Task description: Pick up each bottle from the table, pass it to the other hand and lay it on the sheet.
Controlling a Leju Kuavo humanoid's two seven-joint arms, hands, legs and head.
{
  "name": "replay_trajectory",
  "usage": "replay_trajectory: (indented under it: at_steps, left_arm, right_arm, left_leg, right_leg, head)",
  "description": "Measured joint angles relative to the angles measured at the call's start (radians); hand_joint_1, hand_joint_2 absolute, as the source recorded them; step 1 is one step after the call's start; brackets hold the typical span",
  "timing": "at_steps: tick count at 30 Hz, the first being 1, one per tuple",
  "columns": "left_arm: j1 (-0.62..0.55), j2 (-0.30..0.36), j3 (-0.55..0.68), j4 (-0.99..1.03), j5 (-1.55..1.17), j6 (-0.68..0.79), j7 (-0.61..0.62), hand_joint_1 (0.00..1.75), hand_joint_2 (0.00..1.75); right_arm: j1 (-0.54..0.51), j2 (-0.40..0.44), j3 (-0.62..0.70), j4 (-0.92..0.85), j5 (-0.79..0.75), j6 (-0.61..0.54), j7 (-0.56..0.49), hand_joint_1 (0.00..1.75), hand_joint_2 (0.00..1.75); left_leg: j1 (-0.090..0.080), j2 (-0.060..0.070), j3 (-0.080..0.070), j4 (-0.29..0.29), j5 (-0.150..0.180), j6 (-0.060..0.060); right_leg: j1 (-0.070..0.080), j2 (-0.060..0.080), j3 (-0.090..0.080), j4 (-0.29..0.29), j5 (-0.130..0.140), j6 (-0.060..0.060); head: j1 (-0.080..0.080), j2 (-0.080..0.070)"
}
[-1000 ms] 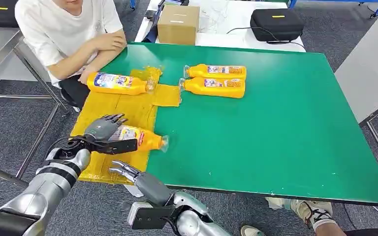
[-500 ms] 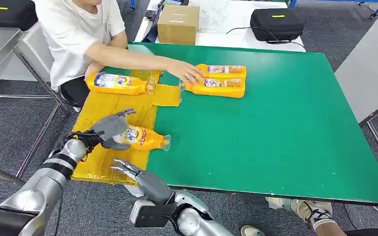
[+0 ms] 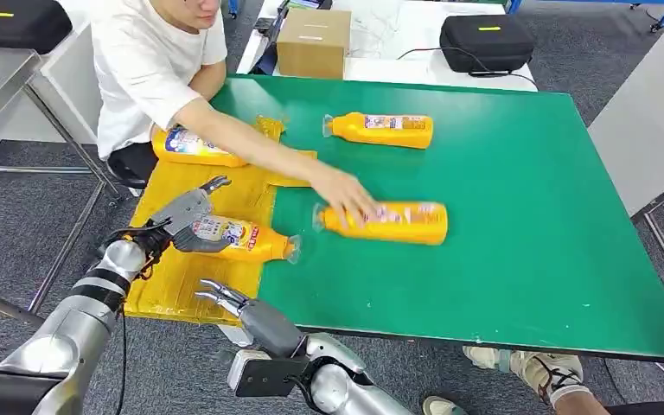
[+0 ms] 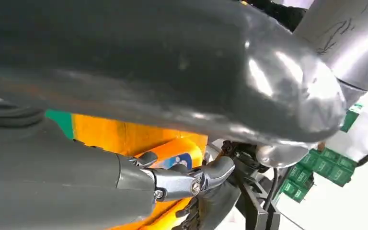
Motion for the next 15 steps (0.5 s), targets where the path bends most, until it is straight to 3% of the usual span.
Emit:
replay_trajectory:
  at_steps: [8,9,12,15]
  left_arm:
    - [0.104,-0.069,0.084,-0.129,0.301,0.086,0.040,0.00,1.75]
    - [0.130,-0.081,0.096,-0.165,0.330,0.120,0.024,0.00,1.75]
    - [0.207,-0.118,0.140,-0.288,0.442,0.177,-0.023,0.00,1.75]
    - [0.286,-0.155,0.192,-0.431,0.691,0.134,-0.034,0.00,1.75]
  right_arm:
    - [0.001,0.004,0.000,0.005,0.004,-0.047,-0.001,0.00,0.00]
    - [0.002,0.004,0.000,0.005,0.004,-0.052,-0.002,0.00,1.75]
    - [0.011,0.003,0.000,-0.001,0.018,-0.092,-0.008,0.00,1.75]
    - [0.034,-0.018,-0.003,-0.049,0.125,-0.328,-0.014,0.00,1.75]
  left_leg:
    - [0.000,0.000,-0.001,0.000,0.000,0.000]
    - [0.000,0.000,-0.001,0.000,0.000,0.000]
    - [0.000,0.000,-0.001,0.000,-0.001,0.000]
    - [0.000,0.000,-0.002,0.000,-0.001,0.000]
  right_leg:
    - [0.000,0.000,-0.001,0.000,0.000,0.000]
    - [0.000,0.000,-0.001,0.000,0.000,0.000]
    - [0.000,0.000,-0.001,-0.001,0.000,0.000]
    - [0.000,0.000,-0.002,-0.001,0.000,0.000]
  head:
    - [0.000,0.000]
    - [0.000,0.000]
    - [0.000,0.000]
    - [0.000,0.000]
